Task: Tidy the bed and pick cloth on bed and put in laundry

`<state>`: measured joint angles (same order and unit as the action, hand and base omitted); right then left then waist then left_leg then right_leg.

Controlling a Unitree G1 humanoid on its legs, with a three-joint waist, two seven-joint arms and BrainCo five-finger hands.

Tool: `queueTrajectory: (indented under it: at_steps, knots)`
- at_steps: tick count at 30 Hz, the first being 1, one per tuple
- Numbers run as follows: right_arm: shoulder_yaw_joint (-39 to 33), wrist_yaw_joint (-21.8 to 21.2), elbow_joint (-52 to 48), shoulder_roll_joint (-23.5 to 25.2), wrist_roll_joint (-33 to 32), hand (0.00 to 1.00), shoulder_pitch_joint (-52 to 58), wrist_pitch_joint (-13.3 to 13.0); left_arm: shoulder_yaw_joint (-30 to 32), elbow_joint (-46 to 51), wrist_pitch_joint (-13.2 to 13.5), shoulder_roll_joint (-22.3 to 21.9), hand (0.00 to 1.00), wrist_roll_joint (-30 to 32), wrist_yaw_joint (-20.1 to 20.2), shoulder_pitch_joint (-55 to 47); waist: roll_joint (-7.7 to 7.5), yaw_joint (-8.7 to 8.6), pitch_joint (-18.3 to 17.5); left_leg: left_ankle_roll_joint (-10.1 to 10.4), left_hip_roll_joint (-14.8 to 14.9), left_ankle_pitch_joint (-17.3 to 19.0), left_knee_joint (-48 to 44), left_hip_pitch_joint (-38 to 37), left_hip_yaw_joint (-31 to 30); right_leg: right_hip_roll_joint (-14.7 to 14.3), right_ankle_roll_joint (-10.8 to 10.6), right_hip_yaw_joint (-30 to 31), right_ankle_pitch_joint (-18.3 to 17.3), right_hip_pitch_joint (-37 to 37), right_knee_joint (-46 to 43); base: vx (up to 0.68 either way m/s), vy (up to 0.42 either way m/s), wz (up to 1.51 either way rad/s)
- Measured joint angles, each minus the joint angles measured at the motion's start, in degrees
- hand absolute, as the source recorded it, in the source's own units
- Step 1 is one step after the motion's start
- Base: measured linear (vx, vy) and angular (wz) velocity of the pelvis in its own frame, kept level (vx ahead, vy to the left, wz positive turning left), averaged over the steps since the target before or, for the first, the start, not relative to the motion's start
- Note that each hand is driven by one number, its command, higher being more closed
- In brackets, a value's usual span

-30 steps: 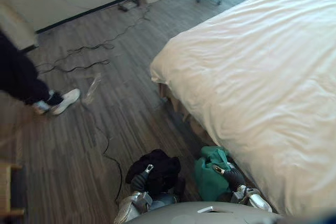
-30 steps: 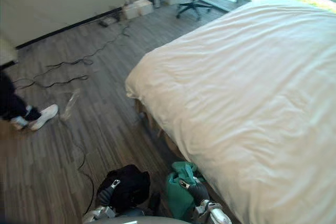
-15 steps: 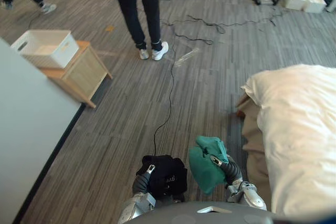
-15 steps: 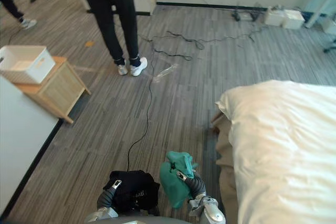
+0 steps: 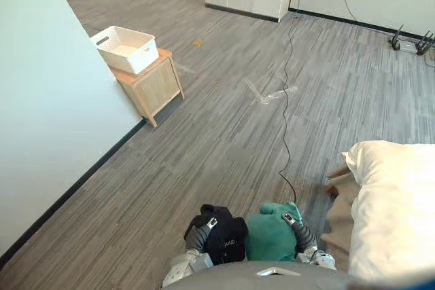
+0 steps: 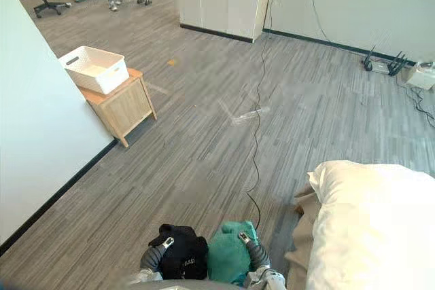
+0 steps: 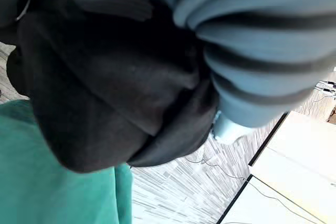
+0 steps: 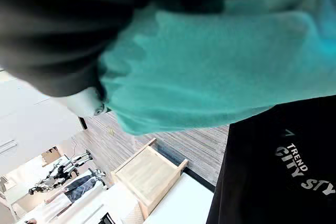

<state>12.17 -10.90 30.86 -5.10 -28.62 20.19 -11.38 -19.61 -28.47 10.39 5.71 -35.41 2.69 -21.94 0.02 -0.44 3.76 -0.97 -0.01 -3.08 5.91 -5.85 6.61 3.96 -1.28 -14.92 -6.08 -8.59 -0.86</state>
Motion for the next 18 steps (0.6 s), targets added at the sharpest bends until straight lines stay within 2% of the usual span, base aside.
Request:
queueTrajectory:
  at_steps: [6, 10, 13, 14, 16, 17, 18]
  knots:
    - [-0.24, 0.00, 0.00, -0.01, 0.00, 1.00, 0.45, 0.02, 0.04, 0.00, -0.01, 0.01, 1.00, 0.08, 0.00, -0.04, -0.01, -0.04, 0.01, 0.06, 0.06, 0.05, 0.00, 0.00, 0.24, -0.01, 0.00, 0.12, 0.00, 0.07, -0.02, 0.00, 0.000, -0.01]
    - [-0.63, -0.03, 0.01, -0.02, 0.02, 1.00, 1.15, 0.98, 0.55, -0.11, -0.26, 0.04, 1.00, 0.32, -0.07, -0.22, -0.06, -0.13, 0.05, 0.54, 0.15, 0.52, 0.00, -0.02, 0.70, -0.01, 0.04, 0.29, -0.27, 0.24, -0.24, 0.00, 0.000, -0.02]
    - [-1.51, -0.12, 0.42, -0.09, 0.04, 1.00, 2.14, 2.08, 1.18, -0.46, -0.56, 0.13, 1.00, 0.27, -0.11, -0.05, -0.18, -0.03, 0.17, 0.94, 0.23, 1.68, -0.47, 0.24, 0.98, 0.20, -0.04, 0.82, -2.16, 1.62, -2.48, 0.01, -0.001, -0.05]
    - [-2.21, -0.17, 0.62, -0.19, 0.04, 1.00, 2.10, 2.74, 2.11, -0.28, -0.67, 0.49, 1.00, 0.23, -0.12, 0.51, -0.28, 0.00, 0.22, 1.27, 0.44, 4.70, -5.76, 3.15, 1.48, 0.81, -0.24, 1.30, -4.06, 3.52, -5.47, 0.04, -0.015, -0.17]
    - [-2.52, -0.28, 0.57, -1.18, 0.04, 1.00, 2.10, 3.41, 3.17, -0.48, -0.83, 0.63, 1.00, 0.11, -0.19, 1.35, 0.02, 0.16, 0.95, 2.49, 1.51, 9.45, -14.01, 7.12, 2.42, 0.90, 1.02, 1.56, -5.64, 4.51, -8.21, 0.06, -0.026, -0.15]
    - [-2.64, -0.36, 0.50, -2.25, 0.01, 1.00, 1.52, 4.09, 4.29, -0.21, -1.06, 0.86, 1.00, 0.03, -0.36, 1.66, 0.13, 0.11, 2.50, 3.69, 2.67, 10.83, -22.55, 9.69, 3.38, 0.95, 1.76, 1.58, -6.83, 3.97, -9.41, 0.07, -0.023, 0.03]
    - [-3.11, -0.37, 0.48, -2.75, -0.07, 1.00, 1.02, 4.22, 5.16, 0.42, -0.96, 1.46, 1.00, 0.03, -0.32, 2.49, 0.32, 0.04, 3.35, 3.86, 3.99, 10.84, -31.26, 13.43, 4.77, 1.04, 1.87, 1.37, -7.44, 4.02, -10.38, 0.03, -0.053, 0.03]
